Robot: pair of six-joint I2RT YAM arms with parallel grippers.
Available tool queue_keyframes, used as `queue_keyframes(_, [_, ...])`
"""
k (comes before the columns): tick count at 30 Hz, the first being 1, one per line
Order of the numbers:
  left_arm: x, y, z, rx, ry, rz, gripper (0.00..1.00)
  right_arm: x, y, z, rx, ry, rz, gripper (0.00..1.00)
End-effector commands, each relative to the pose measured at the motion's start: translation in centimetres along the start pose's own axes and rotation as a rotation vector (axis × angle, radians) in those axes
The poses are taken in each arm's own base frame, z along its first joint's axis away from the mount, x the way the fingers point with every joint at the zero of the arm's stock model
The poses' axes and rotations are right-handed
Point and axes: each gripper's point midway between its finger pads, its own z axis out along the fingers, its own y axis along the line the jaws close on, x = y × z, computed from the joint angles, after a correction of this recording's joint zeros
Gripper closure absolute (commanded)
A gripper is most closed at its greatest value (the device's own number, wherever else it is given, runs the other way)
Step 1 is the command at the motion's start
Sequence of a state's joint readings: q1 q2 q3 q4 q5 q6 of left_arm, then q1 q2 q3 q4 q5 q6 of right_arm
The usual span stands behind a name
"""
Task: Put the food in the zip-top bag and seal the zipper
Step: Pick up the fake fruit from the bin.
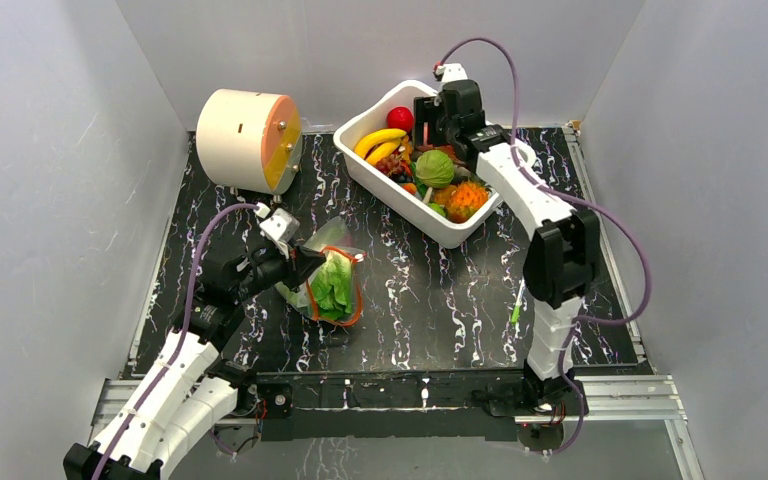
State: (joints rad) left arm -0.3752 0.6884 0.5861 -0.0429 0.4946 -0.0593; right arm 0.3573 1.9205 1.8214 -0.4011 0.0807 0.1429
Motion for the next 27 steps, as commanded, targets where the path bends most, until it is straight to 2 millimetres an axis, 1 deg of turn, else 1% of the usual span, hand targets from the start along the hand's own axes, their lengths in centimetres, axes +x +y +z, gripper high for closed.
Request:
queue_keyframes(1, [-1.1,-0.4,-0.2,0.014,-0.033,0.014,1.00,-1.2,3.1,3.3,-0.160,-0.063,-0.004,0.38])
queue_keyframes(2, [-1.1,-0.3,-0.2,0.012,-0.030,0.015,1.00,-1.7,3.3,3.9,-0.162,-0.084,0.025,0.40])
queue_keyframes(4, [-0.9,-0.2,-0.2,0.006,-0.022,0.018,1.00,-2.4,3.6,5.1,-0.153,-0.112,0.142,0.41])
queue_keyframes(7, [-0.7,-0.2,-0.3,0.003,-0.017,0.020,1.00,-2.3,4.6,7.1,-0.193,-0.128,0.252,0.40])
queue_keyframes(8, [-0.7,-0.2,-0.3,0.004,-0.018,0.022,1.00,-2.2,4.8,7.7,-0.198,-0.135,0.286,0.40])
queue_keyframes(11, [-0.9,-0.3,-0.3,0.008,-0.027,0.024,1.00,-2.0,4.2,9.8,-0.155,-0.167,0.392,0.31])
queue_keyframes(14, [-1.1,-0.3,-0.1,0.013,-0.027,0.026,1.00,-1.3,4.1,11.6,-0.137,-0.176,0.499,0.30])
queue_keyframes(18, [-1.5,-0.2,0.1,0.011,-0.041,0.028,1.00,0.6,3.1,14.1,-0.067,-0.171,0.606,0.25])
queue_keyframes(21, [-2.1,-0.2,0.2,0.014,-0.055,0.029,1.00,1.4,3.2,15.4,-0.076,-0.183,0.647,0.23])
queue_keyframes(23, [-2.3,-0.3,0.2,0.016,-0.057,0.027,1.00,1.2,3.4,15.9,-0.094,-0.195,0.669,0.22])
queue_keyframes(24, [-2.2,-0.3,0.3,0.017,-0.055,0.024,1.00,1.4,3.5,16.3,-0.102,-0.193,0.679,0.22])
queue_keyframes(27, [-2.2,-0.2,0.2,0.012,-0.062,0.020,1.00,1.2,4.0,16.9,-0.142,-0.220,0.730,0.18])
